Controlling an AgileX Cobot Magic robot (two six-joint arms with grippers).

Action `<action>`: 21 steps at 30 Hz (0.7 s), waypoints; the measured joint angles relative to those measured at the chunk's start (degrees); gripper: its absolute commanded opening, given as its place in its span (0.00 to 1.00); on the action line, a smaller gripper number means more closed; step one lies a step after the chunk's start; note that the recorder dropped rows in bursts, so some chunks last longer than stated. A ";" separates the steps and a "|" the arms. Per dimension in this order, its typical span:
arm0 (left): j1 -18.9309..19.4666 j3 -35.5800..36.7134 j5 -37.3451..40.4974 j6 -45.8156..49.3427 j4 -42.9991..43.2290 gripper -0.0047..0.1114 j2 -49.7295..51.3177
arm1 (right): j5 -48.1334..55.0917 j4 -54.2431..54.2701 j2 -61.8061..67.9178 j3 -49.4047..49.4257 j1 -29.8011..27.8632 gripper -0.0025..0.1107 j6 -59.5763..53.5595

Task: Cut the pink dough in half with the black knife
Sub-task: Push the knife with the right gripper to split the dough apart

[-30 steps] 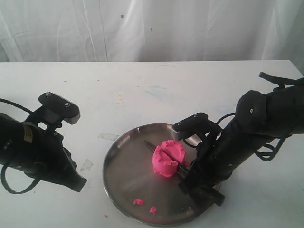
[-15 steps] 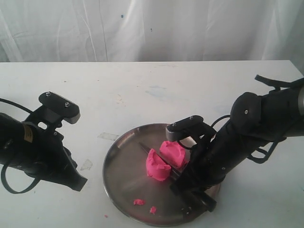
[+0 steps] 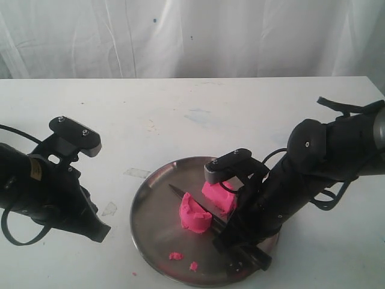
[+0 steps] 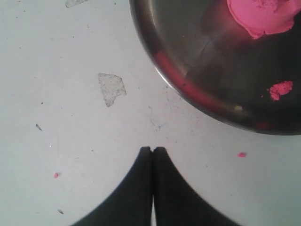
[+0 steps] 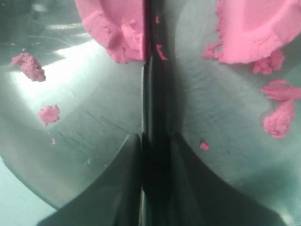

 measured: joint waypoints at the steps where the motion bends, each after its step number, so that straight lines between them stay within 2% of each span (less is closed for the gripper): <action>1: 0.00 0.00 0.00 0.00 0.00 0.04 0.00 | 0.00 0.00 0.00 0.00 0.00 0.02 0.00; 14: 0.00 0.00 0.00 0.00 0.00 0.04 0.00 | -1.19 -3.06 0.00 0.00 0.36 0.02 1.95; 21: 0.00 0.00 0.00 0.00 0.00 0.04 0.00 | -3.24 -12.69 -0.11 -0.30 0.36 0.02 13.25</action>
